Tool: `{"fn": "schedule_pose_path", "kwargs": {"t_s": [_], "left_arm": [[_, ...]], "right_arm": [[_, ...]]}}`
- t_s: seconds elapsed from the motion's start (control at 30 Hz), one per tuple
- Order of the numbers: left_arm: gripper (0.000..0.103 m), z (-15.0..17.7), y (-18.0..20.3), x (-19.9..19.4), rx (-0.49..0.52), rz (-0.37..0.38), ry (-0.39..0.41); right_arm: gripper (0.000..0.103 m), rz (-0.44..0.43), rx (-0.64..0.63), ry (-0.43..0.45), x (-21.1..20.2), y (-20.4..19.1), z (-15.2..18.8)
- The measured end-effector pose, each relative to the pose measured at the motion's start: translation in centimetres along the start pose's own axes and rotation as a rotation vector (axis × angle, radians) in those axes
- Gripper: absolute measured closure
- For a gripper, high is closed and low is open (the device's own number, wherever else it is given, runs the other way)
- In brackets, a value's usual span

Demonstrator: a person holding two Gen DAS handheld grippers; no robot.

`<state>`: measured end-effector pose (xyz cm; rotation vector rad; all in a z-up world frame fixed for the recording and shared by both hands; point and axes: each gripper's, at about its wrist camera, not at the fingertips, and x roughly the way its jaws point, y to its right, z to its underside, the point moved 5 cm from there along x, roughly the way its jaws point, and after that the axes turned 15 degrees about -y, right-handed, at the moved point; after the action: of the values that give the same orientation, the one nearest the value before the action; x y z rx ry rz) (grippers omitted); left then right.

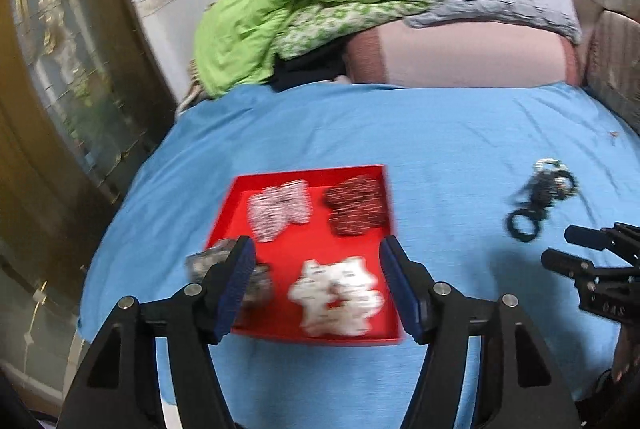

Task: Organize jewelry
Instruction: 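Grasp the black claw clip with the left tool while the right tool grasps a black hair tie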

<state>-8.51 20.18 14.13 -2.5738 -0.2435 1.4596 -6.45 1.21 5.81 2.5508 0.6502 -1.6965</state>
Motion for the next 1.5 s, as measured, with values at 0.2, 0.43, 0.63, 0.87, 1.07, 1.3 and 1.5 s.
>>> {"fn": "schedule_pose_path", "kwargs": {"t_s": [0.2, 0.43, 0.63, 0.87, 1.07, 1.3, 1.5], "left_arm": [[0.039, -0.8, 6.4, 0.3, 0.077, 0.108, -0.018], [0.039, -2.2, 13.6, 2.4, 0.162, 0.202, -0.055], [0.039, -3.6, 18.0, 4.1, 0.174, 0.304, -0.106], [0.034, -6.9, 24.7, 5.6, 0.337, 0.369, -0.124], [0.034, -8.5, 29.0, 9.0, 0.425, 0.398, -0.201], [0.034, -8.5, 30.5, 12.4, 0.471, 0.386, -0.258], [0.036, -8.5, 30.7, 14.2, 0.463, 0.430, -0.291]], "right_arm": [[0.042, 0.073, 0.174, 0.015, -2.3, 9.6, 2.6], [0.042, 0.130, 0.304, 0.045, -3.5, 17.4, 3.0], [0.042, 0.117, 0.341, 0.047, -2.4, 19.9, 2.4], [0.042, 0.065, 0.346, 0.058, -1.6, 21.2, 0.8], [0.042, 0.062, 0.299, 0.056, -0.6, 21.6, -1.0], [0.072, 0.004, 0.241, 0.050, 1.2, 21.5, -3.7], [0.077, -0.049, 0.227, 0.016, 3.2, 21.6, -4.4]]}}
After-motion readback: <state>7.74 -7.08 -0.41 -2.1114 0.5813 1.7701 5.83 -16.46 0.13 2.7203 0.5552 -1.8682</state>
